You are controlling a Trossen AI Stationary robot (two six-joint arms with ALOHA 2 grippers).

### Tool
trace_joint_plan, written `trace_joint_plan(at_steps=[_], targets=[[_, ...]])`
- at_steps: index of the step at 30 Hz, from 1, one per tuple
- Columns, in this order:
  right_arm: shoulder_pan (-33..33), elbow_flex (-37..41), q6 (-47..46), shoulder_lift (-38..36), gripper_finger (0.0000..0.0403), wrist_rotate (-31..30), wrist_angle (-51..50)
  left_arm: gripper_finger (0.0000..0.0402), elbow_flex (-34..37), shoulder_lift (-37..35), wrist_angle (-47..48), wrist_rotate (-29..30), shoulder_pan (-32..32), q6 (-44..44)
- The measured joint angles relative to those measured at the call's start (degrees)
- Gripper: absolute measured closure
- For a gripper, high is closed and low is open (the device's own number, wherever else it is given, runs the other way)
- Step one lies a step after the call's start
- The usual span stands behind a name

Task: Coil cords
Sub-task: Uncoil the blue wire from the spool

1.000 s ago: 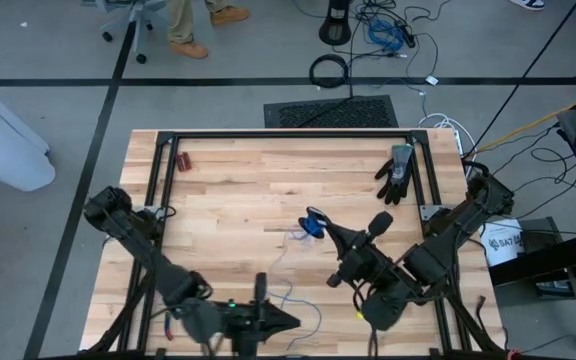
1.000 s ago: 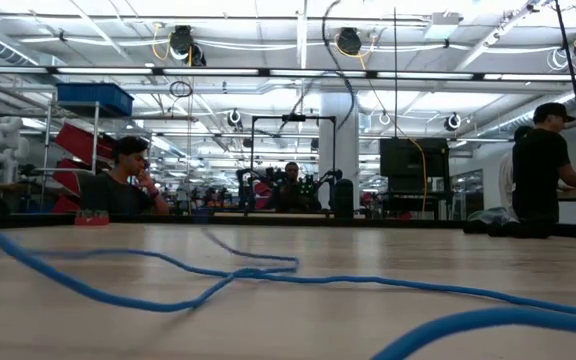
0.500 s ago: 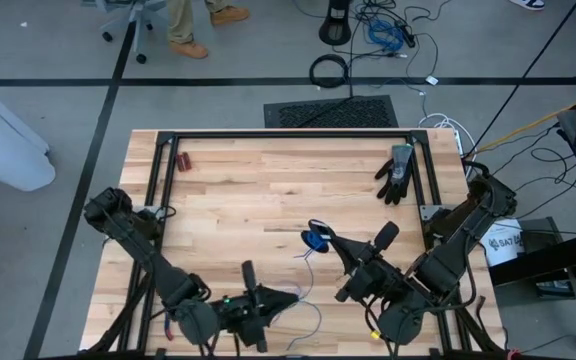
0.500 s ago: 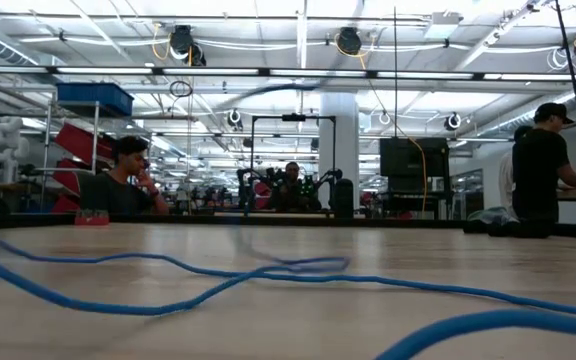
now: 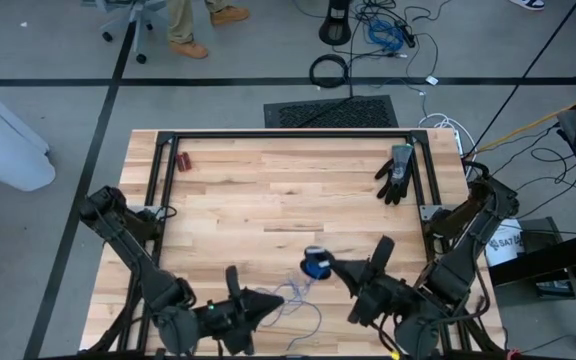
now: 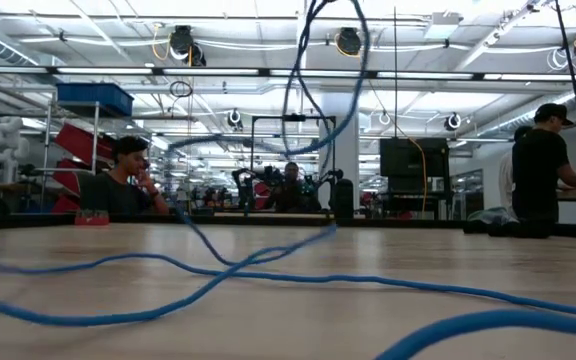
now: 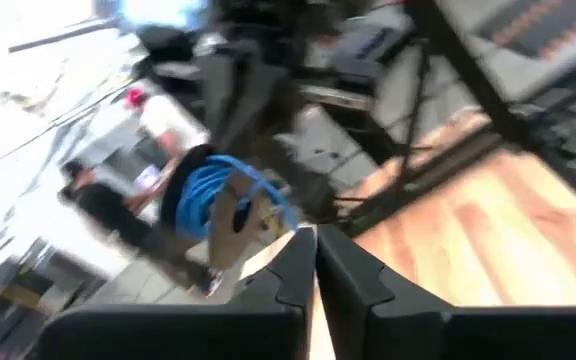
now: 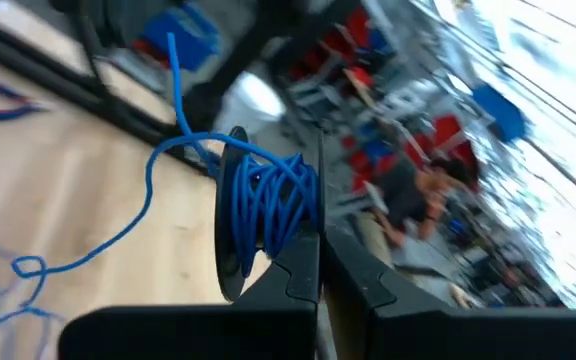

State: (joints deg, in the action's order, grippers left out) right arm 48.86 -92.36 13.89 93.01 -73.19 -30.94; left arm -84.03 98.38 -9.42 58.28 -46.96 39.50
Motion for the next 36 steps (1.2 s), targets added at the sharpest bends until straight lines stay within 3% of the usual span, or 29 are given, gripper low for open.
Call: trace_joint_plan(at_steps=[7,10,13,26,36], targets=[[-0.11,0.00,1.45,0.00,0.0403,5.38,0.83,0.0273,0.00,0.03,-0.53,-0.74,0.09,-0.14],[-0.11,0.00,2.35,0.00,0.0403,9.97,0.87,0.0250,0.00,0.05,-2.80,0.62,0.37,-0.14],[-0.09,0.00,3.05,0.00,0.0403,13.41,1.24,0.0247,0.00,0.03,-3.16,0.70,0.85,0.04],[-0.46,0.00,5.46,0.00,0.0403,15.30,5.00,0.0247,0.00,0.05,-2.96,-1.56,1.18,-0.17],[-0.58,0.00,6.71,0.00,0.0403,21.26,5.90,0.0247,0.00,0.05,-2.97,-1.47,2.27,-0.24]])
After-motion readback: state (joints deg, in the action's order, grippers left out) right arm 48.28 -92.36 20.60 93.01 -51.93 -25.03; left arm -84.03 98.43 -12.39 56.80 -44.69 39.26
